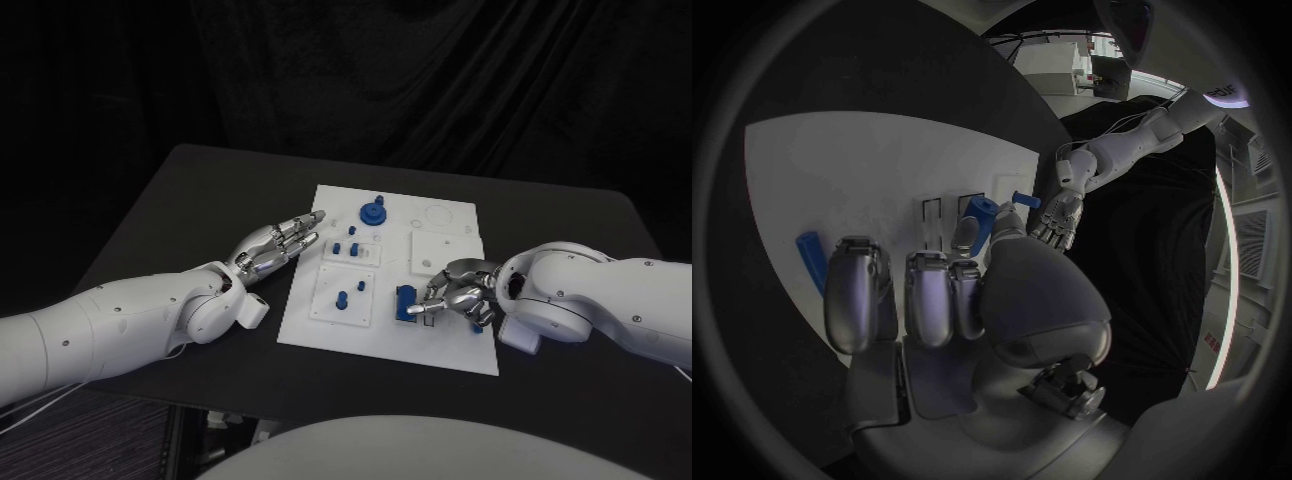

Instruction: Assemble the parts on the task board

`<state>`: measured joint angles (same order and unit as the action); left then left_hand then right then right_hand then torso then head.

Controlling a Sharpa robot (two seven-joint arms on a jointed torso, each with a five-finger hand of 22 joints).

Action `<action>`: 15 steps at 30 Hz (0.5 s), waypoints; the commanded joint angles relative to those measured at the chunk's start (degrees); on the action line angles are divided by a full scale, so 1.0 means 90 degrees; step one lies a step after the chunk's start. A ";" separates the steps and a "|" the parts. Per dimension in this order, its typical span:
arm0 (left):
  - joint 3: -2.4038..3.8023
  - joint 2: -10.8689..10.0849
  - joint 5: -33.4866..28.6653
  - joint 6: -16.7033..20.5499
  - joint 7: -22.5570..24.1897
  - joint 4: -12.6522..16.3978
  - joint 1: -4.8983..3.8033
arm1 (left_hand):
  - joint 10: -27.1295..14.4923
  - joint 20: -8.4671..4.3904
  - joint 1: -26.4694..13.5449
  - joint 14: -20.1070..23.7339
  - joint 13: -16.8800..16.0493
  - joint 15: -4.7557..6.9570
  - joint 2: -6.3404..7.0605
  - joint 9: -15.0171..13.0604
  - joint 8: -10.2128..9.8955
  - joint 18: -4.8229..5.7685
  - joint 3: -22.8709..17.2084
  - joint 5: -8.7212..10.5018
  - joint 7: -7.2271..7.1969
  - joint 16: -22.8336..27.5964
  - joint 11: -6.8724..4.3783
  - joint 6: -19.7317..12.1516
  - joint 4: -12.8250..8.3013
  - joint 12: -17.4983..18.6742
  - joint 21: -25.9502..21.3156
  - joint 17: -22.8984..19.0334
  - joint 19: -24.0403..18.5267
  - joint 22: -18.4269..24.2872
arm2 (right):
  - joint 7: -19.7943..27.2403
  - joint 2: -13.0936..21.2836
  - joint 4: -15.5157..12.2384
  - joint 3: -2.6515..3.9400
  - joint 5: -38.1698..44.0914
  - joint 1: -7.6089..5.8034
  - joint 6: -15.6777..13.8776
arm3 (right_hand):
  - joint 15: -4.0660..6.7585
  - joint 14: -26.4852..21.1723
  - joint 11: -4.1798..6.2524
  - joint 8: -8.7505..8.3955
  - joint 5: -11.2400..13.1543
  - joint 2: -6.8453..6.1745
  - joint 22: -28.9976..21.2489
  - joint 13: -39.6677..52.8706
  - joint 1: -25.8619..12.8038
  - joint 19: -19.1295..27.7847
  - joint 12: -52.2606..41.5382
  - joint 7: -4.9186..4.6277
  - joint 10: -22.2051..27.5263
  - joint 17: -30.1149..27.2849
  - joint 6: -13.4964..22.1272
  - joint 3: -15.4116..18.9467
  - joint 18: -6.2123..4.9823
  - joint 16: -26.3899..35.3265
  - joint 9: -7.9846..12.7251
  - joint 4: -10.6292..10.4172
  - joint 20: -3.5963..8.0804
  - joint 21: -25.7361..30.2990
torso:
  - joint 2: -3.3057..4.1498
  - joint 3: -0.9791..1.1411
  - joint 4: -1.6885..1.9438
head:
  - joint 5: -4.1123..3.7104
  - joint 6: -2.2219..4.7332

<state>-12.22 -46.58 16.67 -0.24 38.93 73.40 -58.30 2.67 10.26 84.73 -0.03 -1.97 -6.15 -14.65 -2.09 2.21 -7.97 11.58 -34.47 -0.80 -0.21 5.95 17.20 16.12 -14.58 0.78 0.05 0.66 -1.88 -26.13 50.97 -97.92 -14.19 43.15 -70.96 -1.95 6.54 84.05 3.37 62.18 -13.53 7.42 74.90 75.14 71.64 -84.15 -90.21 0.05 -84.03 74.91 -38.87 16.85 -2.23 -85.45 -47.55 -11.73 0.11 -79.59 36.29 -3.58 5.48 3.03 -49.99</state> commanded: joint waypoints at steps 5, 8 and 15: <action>0.0006 0.0021 -0.0011 -0.0086 0.0891 -0.0001 0.0017 | -0.0007 0.0042 0.0016 0.0003 0.0007 -0.0038 -0.0029 0.0007 -0.0018 -0.0019 -0.0047 0.0022 0.0021 0.0023 0.0039 -0.0035 0.0004 0.0036 -0.0016 -0.0006 0.0020 -0.0009 | -0.0108 -0.0022 0.0069 0.0001 0.0032 0.0020 0.0134 | 0.0064 0.0438 0.0064 0.0007 -0.0150 0.0153 0.1286 0.1651 0.0307 -0.0197 0.0023 0.0021 -0.0663 0.0445 0.0086 -0.0160 -0.0046 0.0004 -0.0032 0.0155 0.0057 0.0039 | 0.0009 0.0000 0.0005 | 0.0004 -0.0001; 0.0006 0.0024 -0.0011 -0.0089 0.0888 -0.0003 0.0019 | -0.0008 0.0048 0.0017 0.0003 0.0008 -0.0044 -0.0032 0.0007 -0.0019 -0.0020 -0.0049 0.0023 0.0022 0.0023 0.0040 -0.0037 0.0004 0.0038 -0.0015 -0.0006 0.0020 -0.0010 | -0.0104 -0.0028 0.0096 0.0001 0.0032 0.0021 0.0123 | 0.0066 0.0438 0.0065 -0.0007 -0.0191 0.0194 0.1284 0.1651 0.0338 -0.0194 0.0023 0.0021 -0.0663 0.0444 0.0093 -0.0198 -0.0048 0.0005 -0.0036 0.0162 0.0058 0.0048 | 0.0010 0.0002 0.0003 | 0.0002 -0.0001; 0.0006 0.0024 -0.0011 -0.0098 0.0876 -0.0006 0.0022 | -0.0008 0.0048 0.0017 0.0003 0.0008 -0.0044 -0.0032 0.0007 -0.0019 -0.0020 -0.0049 0.0023 0.0022 0.0023 0.0040 -0.0037 0.0004 0.0038 -0.0015 -0.0006 0.0020 -0.0010 | -0.0115 -0.0041 0.0150 0.0001 0.0032 0.0021 0.0093 | 0.0071 0.0433 0.0072 -0.0056 -0.0334 0.0351 0.1276 0.1651 0.0441 -0.0185 0.0023 0.0029 -0.0663 0.0415 0.0118 -0.0332 -0.0054 0.0019 -0.0043 0.0165 0.0063 0.0073 | 0.0004 -0.0001 -0.0003 | 0.0021 -0.0001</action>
<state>-12.22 -46.48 16.67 -0.47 38.93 73.26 -58.17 2.67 10.47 84.73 -0.02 -1.97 -6.14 -14.65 -2.09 2.21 -7.97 11.58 -34.47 -0.80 -0.21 5.95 17.20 16.12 -14.58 0.78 0.06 0.87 -1.88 -26.33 50.61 -96.63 -14.19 43.22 -70.93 -1.56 6.83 84.01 3.59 61.88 -16.35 8.17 74.90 75.14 73.32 -83.95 -90.37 0.24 -83.86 74.91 -38.25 14.08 -2.24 -85.45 -47.86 -10.22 0.31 -79.12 36.36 -3.58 5.50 3.15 -49.99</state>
